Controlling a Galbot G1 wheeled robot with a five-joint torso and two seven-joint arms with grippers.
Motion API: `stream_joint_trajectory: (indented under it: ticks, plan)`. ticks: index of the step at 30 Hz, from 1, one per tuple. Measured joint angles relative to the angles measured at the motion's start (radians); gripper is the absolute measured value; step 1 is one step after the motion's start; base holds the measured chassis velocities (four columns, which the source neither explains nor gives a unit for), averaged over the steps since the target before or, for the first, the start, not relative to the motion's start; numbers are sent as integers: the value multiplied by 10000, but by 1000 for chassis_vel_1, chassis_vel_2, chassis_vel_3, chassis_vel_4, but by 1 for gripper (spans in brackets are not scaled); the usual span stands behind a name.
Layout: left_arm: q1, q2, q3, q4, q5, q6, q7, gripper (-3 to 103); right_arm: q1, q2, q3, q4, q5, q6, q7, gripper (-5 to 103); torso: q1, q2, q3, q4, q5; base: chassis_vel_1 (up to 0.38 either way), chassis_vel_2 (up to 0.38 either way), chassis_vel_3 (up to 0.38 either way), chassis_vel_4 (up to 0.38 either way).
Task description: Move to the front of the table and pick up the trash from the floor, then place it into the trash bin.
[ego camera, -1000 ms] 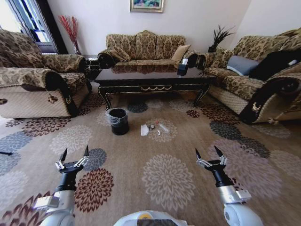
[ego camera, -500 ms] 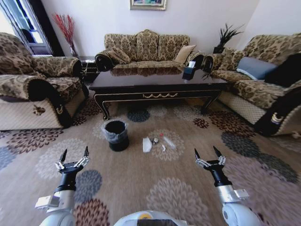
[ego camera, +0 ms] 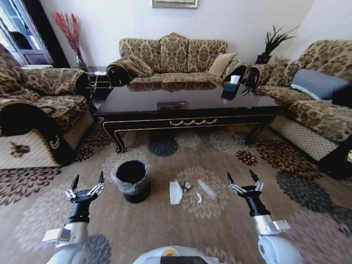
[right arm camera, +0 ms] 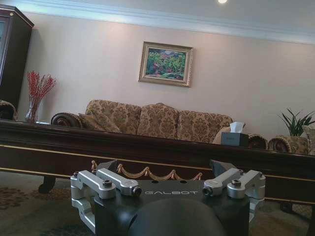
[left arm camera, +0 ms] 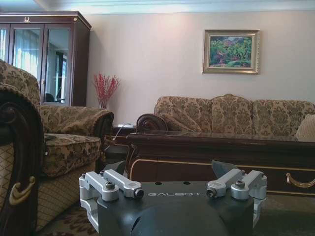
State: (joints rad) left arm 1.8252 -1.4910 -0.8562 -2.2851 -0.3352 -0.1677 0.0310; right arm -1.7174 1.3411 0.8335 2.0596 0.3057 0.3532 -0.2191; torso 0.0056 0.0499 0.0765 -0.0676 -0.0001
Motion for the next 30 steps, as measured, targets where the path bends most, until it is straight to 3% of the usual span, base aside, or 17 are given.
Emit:
stream_joint_trajectory:
  ticks: [8, 12, 14, 15, 19, 20, 25, 26, 28, 30]
  plan:
    - [89, 2, -15, -150, -81, -3, -15, 99, -95, 106, -76, 17, -182, 80, 220, 100, -12, 5, -9, -5, 1, 20, -46, -33, 31]
    - [1, 64, -12, -397, -588, 416, -426, 99, -73, 114, -127, 22, -172, 105, 355, 100, -11, 4, -7, -1, 4, 0, 0, 0, 0]
    - [-464, 320, -18, -591, -1253, 1105, -1090, 99, -29, 107, -183, 58, -29, 171, 364, 100, -9, 4, -4, -1, -2, 0, 0, 0, 0]
    - [-464, 320, -18, -591, -1253, 1105, -1090, 99, -29, 107, -183, 58, -29, 171, 364, 100, -9, 4, -4, -1, -2, 0, 0, 0, 0]
    - [-1625, 1432, -280, -673, -2203, 2862, -1641, 100, 23, 104, -194, 104, -1, 186, 372, 100, -8, 4, -4, -6, -1, 0, 0, 0, 0]
    - [-1625, 1432, -280, -673, -2203, 2862, -1641, 100, 23, 104, -194, 104, -1, 186, 372, 100, -8, 4, -4, -6, -1, 0, 0, 0, 0]
    - [-2689, 2501, -4, 385, -2361, 4280, -2622, 100, 60, 126, -218, -16, 32, 202, 371, 100, -7, 4, -3, -3, -3, 0, 0, 0, 0]
    - [-2689, 2501, -4, 385, -2361, 4280, -2622, 100, 60, 126, -218, -16, 32, 202, 371, 100, -7, 4, -3, -3, -3, 0, 0, 0, 0]
    - [-3108, 2703, 143, 726, -2651, 4942, -3159, 100, 112, 140, -236, -84, 38, 202, 366, 100, -7, 4, -3, -3, -3, 0, 0, 0, 0]
    - [-3690, 2984, 323, 1196, -3909, 6221, -3784, 100, 178, 163, -281, -273, -40, 201, 363, 100, -7, 4, -3, -4, 0, 0, 0, 0, 0]
